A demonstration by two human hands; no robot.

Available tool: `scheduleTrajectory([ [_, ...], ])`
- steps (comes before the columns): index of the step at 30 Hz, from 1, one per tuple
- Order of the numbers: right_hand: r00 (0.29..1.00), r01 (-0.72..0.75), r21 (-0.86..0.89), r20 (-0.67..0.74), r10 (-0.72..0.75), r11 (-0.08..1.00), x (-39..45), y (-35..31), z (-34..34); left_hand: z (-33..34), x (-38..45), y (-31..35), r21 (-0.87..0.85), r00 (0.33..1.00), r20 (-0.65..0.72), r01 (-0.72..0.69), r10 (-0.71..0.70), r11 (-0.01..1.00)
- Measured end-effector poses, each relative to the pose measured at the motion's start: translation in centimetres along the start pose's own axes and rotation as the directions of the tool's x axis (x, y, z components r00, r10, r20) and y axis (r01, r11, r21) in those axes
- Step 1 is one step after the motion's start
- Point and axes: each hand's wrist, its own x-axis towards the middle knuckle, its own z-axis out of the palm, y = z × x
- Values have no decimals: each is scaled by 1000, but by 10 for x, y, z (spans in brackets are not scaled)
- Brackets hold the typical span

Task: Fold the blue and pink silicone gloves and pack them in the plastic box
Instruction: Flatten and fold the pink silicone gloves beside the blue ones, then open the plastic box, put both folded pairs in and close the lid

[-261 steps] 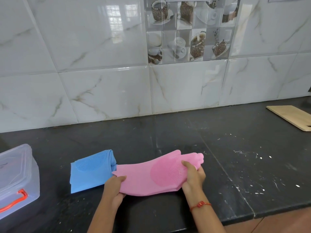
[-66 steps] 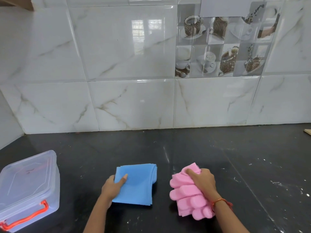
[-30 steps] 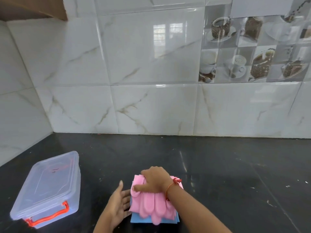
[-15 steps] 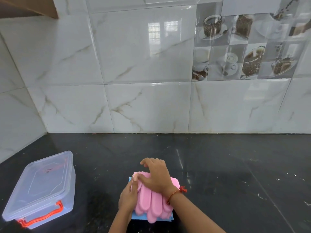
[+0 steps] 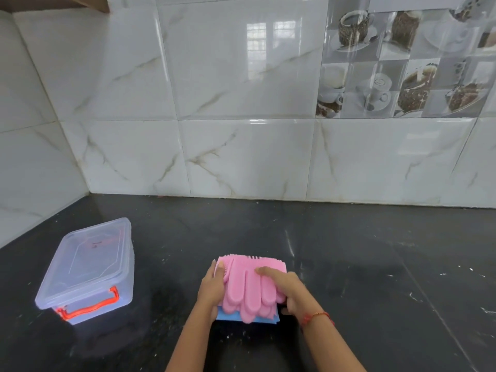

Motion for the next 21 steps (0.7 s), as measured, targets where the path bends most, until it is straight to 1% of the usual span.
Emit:
scheduleTrajectory([
  [3,1000,-21,81,24,19,997,-3,-3,5,-3,-11,2,-41,999,17,34,-33,999],
  [7,995,-55,65,90,49,996,-1,0,11,-9,-16,-4,-117,993,59,113,-107,987],
  [9,992,-37,37,120,32,999,0,-1,16,-15,-19,-5,-102,988,73,141,-134,985],
  [11,992,-11,26,124,8,1000,1,-2,24,-20,-22,-6,-53,989,86,122,-117,991],
  [13,996,17,22,84,-19,1000,4,-1,29,-24,-24,-6,17,994,76,82,-83,997],
  [15,998,26,35,50,-28,999,9,3,32,-29,-25,-3,144,998,46,29,-36,989],
  [18,1000,0,86,31,-3,996,12,9,33,-38,-23,3,425,999,15,-44,41,904],
  [21,998,-9,99,59,3,995,16,11,34,-45,-21,5,557,995,18,-93,100,825],
])
